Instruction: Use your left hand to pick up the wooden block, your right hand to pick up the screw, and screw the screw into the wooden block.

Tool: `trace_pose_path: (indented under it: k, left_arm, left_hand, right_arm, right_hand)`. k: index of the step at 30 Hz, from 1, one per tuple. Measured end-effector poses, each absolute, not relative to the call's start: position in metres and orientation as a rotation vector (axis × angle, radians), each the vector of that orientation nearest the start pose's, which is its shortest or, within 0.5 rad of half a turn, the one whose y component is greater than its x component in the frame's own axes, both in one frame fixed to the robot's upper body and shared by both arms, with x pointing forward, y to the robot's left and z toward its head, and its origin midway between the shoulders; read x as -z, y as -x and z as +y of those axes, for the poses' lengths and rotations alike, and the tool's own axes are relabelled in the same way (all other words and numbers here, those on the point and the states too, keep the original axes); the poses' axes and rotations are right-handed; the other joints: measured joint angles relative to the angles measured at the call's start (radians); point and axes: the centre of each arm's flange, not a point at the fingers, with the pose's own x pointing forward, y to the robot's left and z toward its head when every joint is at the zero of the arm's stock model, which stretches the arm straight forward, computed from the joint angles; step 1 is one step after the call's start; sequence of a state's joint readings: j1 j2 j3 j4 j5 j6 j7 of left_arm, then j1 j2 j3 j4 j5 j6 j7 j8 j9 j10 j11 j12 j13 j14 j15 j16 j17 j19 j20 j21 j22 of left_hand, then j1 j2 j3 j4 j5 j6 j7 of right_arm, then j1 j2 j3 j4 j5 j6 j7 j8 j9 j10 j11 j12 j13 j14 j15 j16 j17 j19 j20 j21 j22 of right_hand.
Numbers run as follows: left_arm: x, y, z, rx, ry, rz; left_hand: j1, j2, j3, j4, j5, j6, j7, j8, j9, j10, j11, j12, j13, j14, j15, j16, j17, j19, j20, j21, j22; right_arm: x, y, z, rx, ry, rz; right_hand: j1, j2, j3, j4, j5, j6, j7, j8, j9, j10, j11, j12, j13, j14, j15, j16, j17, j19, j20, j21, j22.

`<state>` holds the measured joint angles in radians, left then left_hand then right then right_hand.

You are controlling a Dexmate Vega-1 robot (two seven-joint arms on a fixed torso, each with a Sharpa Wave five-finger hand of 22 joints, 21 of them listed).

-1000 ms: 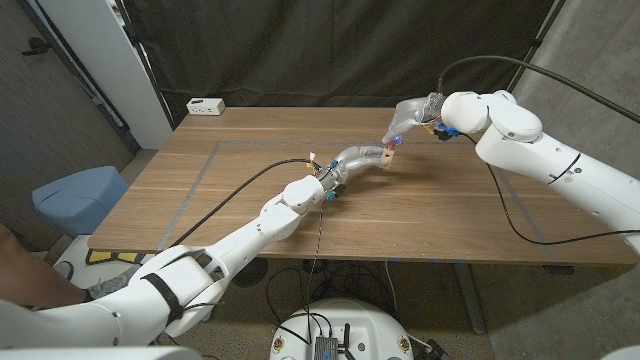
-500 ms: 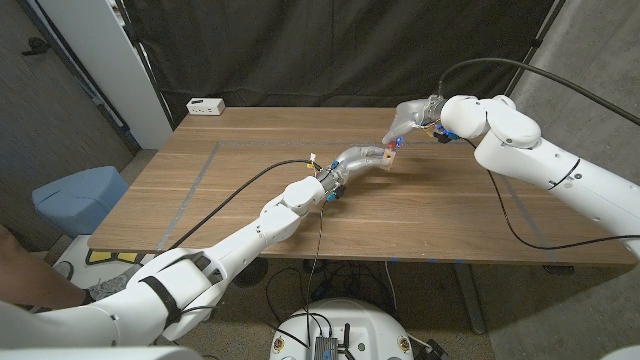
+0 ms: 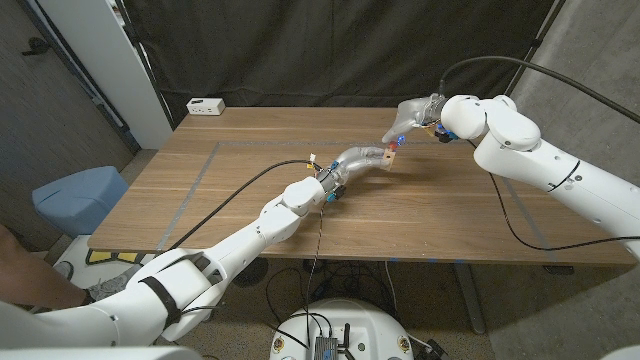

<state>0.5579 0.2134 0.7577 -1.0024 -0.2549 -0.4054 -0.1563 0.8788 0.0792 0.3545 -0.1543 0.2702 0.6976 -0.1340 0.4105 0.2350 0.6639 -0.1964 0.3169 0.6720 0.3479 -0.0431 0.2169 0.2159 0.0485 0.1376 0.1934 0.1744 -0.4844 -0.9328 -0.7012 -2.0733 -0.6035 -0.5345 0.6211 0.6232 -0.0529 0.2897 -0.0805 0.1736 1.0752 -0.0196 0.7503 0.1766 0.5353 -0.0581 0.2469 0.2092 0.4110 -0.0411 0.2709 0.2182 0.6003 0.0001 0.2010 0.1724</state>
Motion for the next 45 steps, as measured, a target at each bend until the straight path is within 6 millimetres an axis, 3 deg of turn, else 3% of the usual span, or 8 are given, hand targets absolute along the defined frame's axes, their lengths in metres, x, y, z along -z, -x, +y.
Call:
trace_pose_path:
  k: [5,11,25,30,35,42,45]
  left_arm:
    - [0.029,-0.663,0.034,0.658,-0.399,-0.656]
    - [0.028,-0.664,0.034,0.658,-0.398,-0.657]
    - [0.026,-0.667,0.034,0.659,-0.395,-0.659]
    - [0.026,-0.668,0.034,0.659,-0.390,-0.659]
    - [0.026,-0.668,0.034,0.659,-0.384,-0.665]
    - [0.026,-0.670,0.034,0.656,-0.372,-0.671]
    - [0.027,-0.670,0.034,0.655,-0.367,-0.675]
  left_hand:
    - [0.000,0.000,0.000,0.000,0.000,0.000,0.000,0.000,0.000,0.000,0.000,0.000,-0.002,0.000,0.000,0.000,0.000,0.000,0.000,0.000,0.000]
    - [0.000,0.000,-0.001,-0.001,0.000,0.000,0.000,0.000,-0.001,0.000,0.000,0.000,-0.005,0.000,0.000,0.000,0.000,0.000,0.000,0.000,0.000]
    - [0.000,0.000,0.001,0.001,-0.001,0.000,0.000,0.000,0.000,0.000,0.000,0.000,-0.005,0.000,0.000,0.000,0.000,0.000,0.000,0.000,0.000]
    - [0.000,0.000,0.001,0.001,-0.001,0.000,0.000,-0.001,-0.001,0.000,0.000,0.000,-0.005,0.000,0.000,0.000,0.000,0.000,0.000,0.000,0.000]
    - [0.005,-0.005,0.001,0.001,-0.001,0.000,0.000,-0.001,-0.005,0.000,0.000,0.000,-0.005,0.000,0.000,0.000,0.000,0.000,0.000,0.000,0.000]
    - [0.005,-0.005,0.001,0.000,-0.001,0.000,0.000,-0.002,-0.005,0.000,0.000,0.000,-0.005,0.000,0.000,0.000,0.000,0.000,0.000,0.000,0.000]
    - [0.004,-0.004,0.001,0.000,-0.001,0.000,0.000,-0.005,-0.005,0.000,0.000,0.000,-0.005,0.000,0.000,0.000,0.000,0.000,0.000,0.000,0.000]
  right_arm:
    - [-0.131,-0.544,-0.206,-0.089,1.679,-0.326]
    - [-0.133,-0.543,-0.206,-0.082,1.687,-0.319]
    - [-0.139,-0.539,-0.208,-0.069,1.691,-0.323]
    - [-0.142,-0.537,-0.209,-0.078,1.688,-0.327]
    - [-0.145,-0.535,-0.210,-0.099,1.680,-0.332]
    - [-0.148,-0.532,-0.212,-0.127,1.671,-0.336]
    - [-0.150,-0.530,-0.212,-0.156,1.665,-0.334]
  right_hand:
    - [-0.018,-0.008,-0.011,0.008,0.000,-0.010,0.002,-0.011,0.001,-0.005,0.005,-0.007,0.000,0.000,0.000,0.000,0.000,0.000,0.000,0.000,0.000]
    - [-0.057,-0.017,-0.029,0.017,0.000,-0.056,0.010,-0.044,0.003,-0.020,0.020,-0.021,0.000,0.000,0.000,-0.007,0.000,-0.004,0.004,0.000,0.000]
    - [-0.092,-0.015,-0.049,0.014,0.008,-0.264,0.030,-0.150,0.017,-0.085,0.080,-0.051,0.003,-0.032,0.002,-0.031,-0.004,-0.031,0.031,-0.009,0.000]
    - [-0.089,-0.012,-0.044,-0.005,0.008,-0.345,0.038,-0.191,0.017,-0.128,0.080,-0.055,0.007,-0.058,0.010,-0.046,-0.006,-0.052,0.045,-0.013,0.000]
    - [-0.049,0.007,-0.027,-0.032,0.008,-0.407,0.034,-0.227,0.021,-0.168,0.085,-0.058,0.007,-0.083,0.018,-0.055,-0.011,-0.070,0.053,-0.013,0.000]
    - [0.008,0.001,-0.006,-0.069,0.012,-0.478,0.027,-0.273,0.021,-0.236,0.078,-0.062,0.012,-0.123,0.022,-0.071,-0.018,-0.092,0.066,-0.013,0.000]
    - [0.025,0.006,-0.001,-0.074,0.012,-0.505,0.025,-0.291,0.021,-0.258,0.077,-0.062,0.012,-0.135,0.027,-0.072,-0.019,-0.101,0.071,-0.013,0.000]
